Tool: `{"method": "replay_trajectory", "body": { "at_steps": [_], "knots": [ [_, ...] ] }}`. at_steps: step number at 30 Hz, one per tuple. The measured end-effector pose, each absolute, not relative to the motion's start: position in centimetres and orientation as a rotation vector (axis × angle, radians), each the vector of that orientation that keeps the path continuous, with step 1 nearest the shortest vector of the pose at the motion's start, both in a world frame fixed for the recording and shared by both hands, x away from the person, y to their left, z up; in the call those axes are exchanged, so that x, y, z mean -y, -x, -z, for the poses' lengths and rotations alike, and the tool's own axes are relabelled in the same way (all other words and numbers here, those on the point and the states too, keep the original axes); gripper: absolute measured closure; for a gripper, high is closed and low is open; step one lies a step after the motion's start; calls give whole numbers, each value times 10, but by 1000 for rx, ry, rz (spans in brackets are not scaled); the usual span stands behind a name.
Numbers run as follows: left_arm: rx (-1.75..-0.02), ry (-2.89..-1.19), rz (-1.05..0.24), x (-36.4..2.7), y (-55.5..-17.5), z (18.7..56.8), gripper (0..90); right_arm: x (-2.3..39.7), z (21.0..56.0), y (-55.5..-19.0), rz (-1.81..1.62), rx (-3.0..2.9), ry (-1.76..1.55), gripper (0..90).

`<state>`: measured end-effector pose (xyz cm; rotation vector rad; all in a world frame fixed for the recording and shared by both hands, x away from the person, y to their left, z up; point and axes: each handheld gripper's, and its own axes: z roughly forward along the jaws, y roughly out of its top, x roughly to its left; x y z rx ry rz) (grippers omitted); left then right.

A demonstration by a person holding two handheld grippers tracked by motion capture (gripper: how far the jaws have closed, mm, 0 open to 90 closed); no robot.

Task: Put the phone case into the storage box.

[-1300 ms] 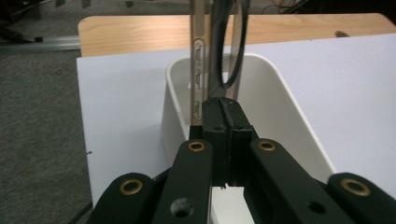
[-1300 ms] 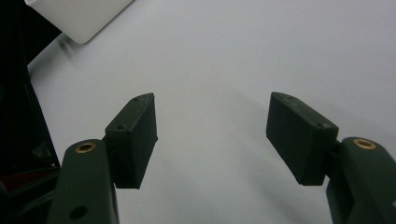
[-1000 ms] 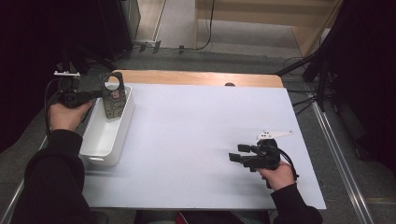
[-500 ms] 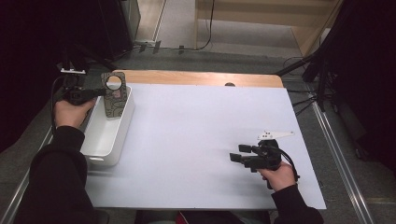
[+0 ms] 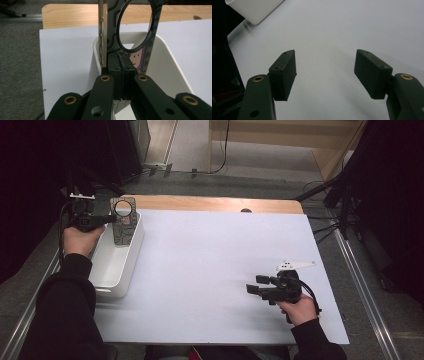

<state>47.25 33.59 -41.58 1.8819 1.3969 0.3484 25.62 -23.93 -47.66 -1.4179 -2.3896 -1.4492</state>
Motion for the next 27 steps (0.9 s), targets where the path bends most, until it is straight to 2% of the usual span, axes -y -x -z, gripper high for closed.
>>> {"method": "replay_trajectory", "body": {
  "at_steps": [11,14,20,27],
  "knots": [
    [-1347,-1844,-307,-337,-463,403,889,242,477,-257,1444,2387,1425,329],
    [-1323,-1841,-291,-335,-458,399,862,241,478,-258,1440,2389,1421,330],
    [-1252,-1843,-211,-328,-449,390,730,239,479,-261,1434,2394,1413,330],
    [-1177,-1864,-158,-314,-441,385,485,238,479,-265,1428,2399,1403,329]
  ]
}}
